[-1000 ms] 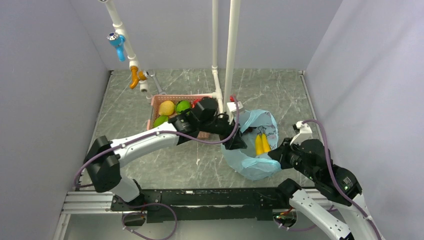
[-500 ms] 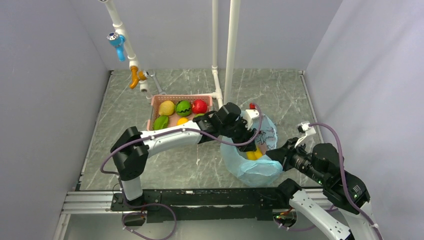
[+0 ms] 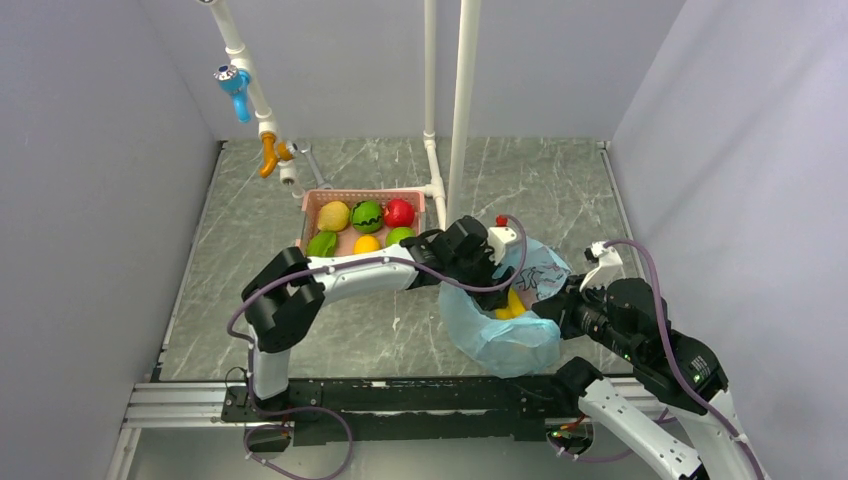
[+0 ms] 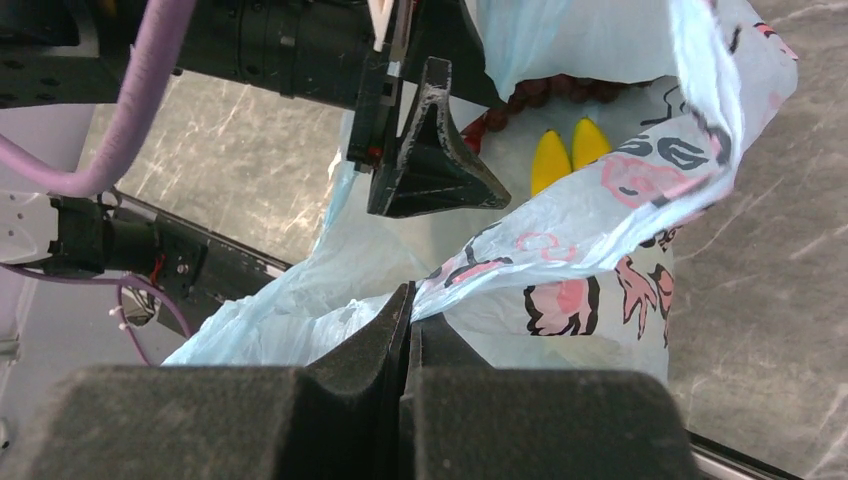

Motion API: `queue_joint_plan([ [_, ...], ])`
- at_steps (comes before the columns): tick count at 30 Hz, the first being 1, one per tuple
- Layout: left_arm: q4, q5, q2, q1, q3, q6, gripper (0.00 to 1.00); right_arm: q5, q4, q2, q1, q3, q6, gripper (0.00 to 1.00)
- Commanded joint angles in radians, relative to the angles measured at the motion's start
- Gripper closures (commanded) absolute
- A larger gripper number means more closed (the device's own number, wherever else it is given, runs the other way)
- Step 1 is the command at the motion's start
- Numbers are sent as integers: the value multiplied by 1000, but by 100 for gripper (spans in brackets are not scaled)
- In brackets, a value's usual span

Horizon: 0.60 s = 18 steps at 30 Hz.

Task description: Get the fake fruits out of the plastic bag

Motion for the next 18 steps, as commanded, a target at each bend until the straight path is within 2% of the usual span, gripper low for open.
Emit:
queue_joint_plan([
  [1,52,-2,58,-1,24,-71,11,20,-6,11,5,11,14,100],
  [6,10,-137,101,2,32,-272,5,24,-7,-1,4,12,24,100],
  [8,55,-160,91,1,-7,-351,1,25,-7,-5,5,13,27,100],
  [12,197,-141,84,0,-84,-471,1,19,5,-7,4,7,28,100],
  [18,300,-114,164,-9,-64,-548,12,2,24,-6,5,-1,34,100],
])
